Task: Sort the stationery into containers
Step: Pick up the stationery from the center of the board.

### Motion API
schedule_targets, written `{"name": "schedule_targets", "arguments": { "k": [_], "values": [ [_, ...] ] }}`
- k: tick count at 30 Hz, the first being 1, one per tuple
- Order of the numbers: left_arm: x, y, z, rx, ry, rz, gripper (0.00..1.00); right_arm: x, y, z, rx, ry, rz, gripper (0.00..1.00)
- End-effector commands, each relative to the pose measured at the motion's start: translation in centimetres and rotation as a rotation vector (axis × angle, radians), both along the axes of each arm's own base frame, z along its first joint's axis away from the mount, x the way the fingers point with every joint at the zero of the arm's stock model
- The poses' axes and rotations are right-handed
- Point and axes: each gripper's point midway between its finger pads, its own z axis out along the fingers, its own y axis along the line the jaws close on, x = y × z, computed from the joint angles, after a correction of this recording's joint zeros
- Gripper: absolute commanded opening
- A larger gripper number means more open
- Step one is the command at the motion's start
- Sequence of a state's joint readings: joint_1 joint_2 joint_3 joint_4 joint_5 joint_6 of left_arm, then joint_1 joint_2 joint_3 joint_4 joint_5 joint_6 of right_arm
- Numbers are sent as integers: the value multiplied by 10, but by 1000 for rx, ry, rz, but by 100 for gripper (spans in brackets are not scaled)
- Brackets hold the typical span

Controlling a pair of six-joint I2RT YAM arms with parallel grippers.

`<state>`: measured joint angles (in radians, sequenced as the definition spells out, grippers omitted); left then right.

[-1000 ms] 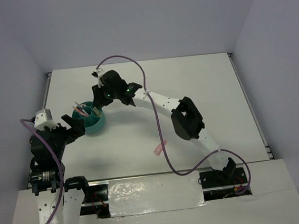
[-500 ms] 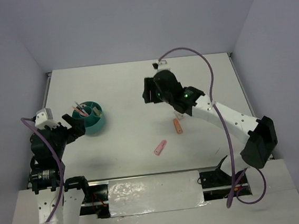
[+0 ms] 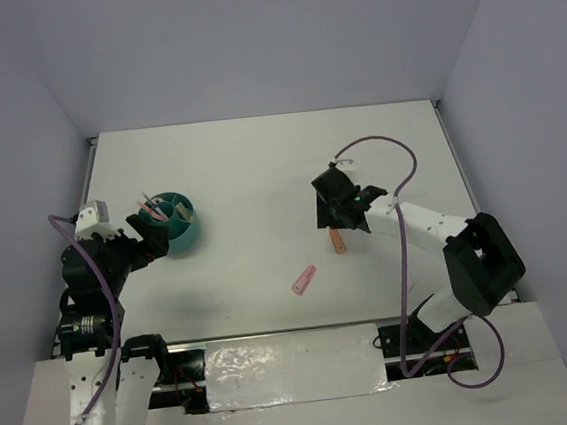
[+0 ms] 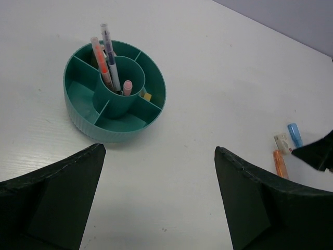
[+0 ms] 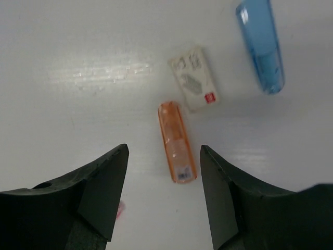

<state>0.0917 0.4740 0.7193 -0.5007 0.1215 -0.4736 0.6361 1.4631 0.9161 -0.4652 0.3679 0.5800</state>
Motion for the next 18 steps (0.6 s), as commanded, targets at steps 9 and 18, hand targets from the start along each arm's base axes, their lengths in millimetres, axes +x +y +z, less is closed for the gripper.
{"name": "schedule_targets", "arguments": {
  "k": [9,18],
  "values": [
    [5,-8,11,8,-43,-39,99,86,-23,-18,-146,26,102,48],
    [6,-10,10,7,-37,-52,99,77,-27,-59,-126,153,130,53]
  ]
}}
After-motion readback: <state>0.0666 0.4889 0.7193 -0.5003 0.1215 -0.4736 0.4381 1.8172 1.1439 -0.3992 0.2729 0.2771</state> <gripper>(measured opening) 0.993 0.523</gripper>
